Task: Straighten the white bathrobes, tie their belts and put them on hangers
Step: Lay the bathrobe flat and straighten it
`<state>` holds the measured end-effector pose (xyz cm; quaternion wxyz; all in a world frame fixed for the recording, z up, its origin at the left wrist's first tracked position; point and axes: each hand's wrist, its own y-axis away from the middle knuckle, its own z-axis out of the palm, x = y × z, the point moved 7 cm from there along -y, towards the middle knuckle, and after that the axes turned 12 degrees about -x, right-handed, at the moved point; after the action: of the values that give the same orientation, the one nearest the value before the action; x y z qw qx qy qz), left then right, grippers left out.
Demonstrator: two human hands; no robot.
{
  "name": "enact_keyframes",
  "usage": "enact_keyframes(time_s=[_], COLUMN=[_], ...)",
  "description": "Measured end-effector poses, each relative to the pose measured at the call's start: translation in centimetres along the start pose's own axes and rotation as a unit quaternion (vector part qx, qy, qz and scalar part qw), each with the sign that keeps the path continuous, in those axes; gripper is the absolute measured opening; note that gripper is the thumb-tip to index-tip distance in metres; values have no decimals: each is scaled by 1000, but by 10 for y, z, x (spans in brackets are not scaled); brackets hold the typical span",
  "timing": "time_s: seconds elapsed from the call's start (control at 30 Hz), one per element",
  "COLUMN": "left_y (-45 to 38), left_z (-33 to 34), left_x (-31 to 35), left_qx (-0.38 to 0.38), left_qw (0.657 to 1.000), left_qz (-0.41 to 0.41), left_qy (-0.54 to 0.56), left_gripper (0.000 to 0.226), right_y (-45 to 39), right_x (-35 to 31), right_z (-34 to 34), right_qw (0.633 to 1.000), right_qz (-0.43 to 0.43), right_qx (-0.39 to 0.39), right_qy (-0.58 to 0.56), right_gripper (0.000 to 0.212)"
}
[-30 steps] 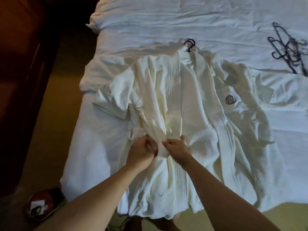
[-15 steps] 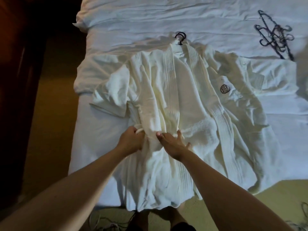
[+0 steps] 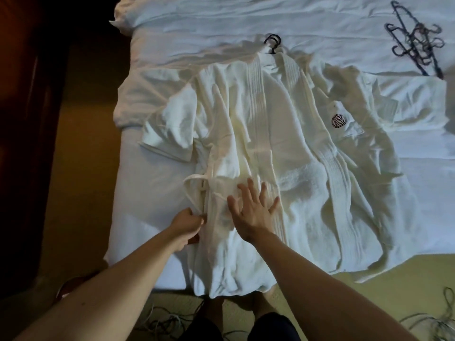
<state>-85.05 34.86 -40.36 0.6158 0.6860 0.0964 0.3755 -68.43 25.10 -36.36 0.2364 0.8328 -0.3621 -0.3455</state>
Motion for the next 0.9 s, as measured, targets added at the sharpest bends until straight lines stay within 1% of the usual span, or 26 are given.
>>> enact_keyframes(time_s=[0.07, 0.1, 0.17, 0.2, 0.23, 0.27, 0.3, 0.33, 0.37, 0.4, 0.43, 0.47, 0.5, 0.53, 0.57, 0.6, 0.63, 0.67, 0.7, 0.73, 0.77, 0.8, 0.83, 0.9], left_y=[4, 4, 8, 14, 20, 29, 36, 40, 45, 43, 33, 21, 9, 0, -5, -8, -8, -12, -13, -16, -17, -17, -15, 4], left_z=[-18, -36, -84, -108, -128, -139, -143, -141, -136, -132, -133, -130, -117, -96, -70, -49, -35, -33, -33, -45, -62, -87, -117, -175], left_x=[15, 27, 60, 79, 101, 124, 141, 151, 156, 151, 136, 109, 72, 41, 16, -1, -10, -13, -8, 4, 20, 42, 64, 105], left_qx=[33, 69, 171, 220, 260, 279, 281, 276, 274, 278, 298, 297, 252, 184, 100, 33, 7, 17, 30, 55, 89, 143, 209, 317], left_qw=[997, 989, 954, 933, 899, 858, 814, 778, 770, 804, 857, 918, 963, 982, 989, 991, 992, 994, 996, 998, 995, 983, 963, 919], left_qz=[38, 56, 95, 131, 187, 250, 311, 361, 387, 367, 311, 200, 77, -15, -74, -94, -83, -60, -31, 4, 44, 75, 96, 125], left_qy=[-57, -118, -226, -252, -298, -351, -403, -434, -427, -376, -284, -172, -50, 33, 77, 93, 99, 90, 77, 43, -16, -88, -142, -199], left_gripper=[15, 19, 20, 17, 17, 21, 27, 32, 33, 34, 41, 55, 69, 73, 65, 52, 39, 30, 23, 19, 22, 28, 34, 41], right_y=[-1, -3, -8, -10, -11, -12, -12, -12, -13, -12, -13, -13, -13, -12, -11, -10, -10, -9, -9, -10, -10, -11, -11, -12], right_x=[-3, 1, 9, 12, 14, 14, 13, 13, 12, 13, 14, 15, 16, 17, 18, 18, 19, 20, 21, 22, 23, 24, 25, 26], right_z=[10, 12, 13, 12, 12, 12, 12, 11, 10, 10, 9, 9, 9, 8, 9, 10, 12, 13, 14, 14, 14, 13, 12, 11], right_qw=[999, 998, 995, 993, 991, 990, 989, 988, 987, 987, 987, 987, 987, 988, 988, 988, 988, 988, 988, 988, 988, 987, 986, 984], right_qz=[2, 12, 30, 32, 28, 21, 16, 14, 15, 16, 15, 13, 11, 9, 8, 6, 5, 5, 5, 4, 3, 4, 5, 6], right_qx=[-43, -63, -96, -112, -128, -140, -148, -153, -154, -153, -151, -148, -145, -142, -139, -139, -139, -140, -141, -142, -144, -148, -151, -156], right_qy=[-3, -9, -11, -10, -8, -10, -17, -27, -39, -51, -60, -65, -66, -64, -63, -61, -61, -58, -57, -57, -60, -65, -74, -88], right_gripper=[68, 71, 77, 78, 78, 79, 79, 79, 77, 75, 73, 71, 69, 68, 68, 68, 69, 70, 70, 69, 69, 68, 67, 66])
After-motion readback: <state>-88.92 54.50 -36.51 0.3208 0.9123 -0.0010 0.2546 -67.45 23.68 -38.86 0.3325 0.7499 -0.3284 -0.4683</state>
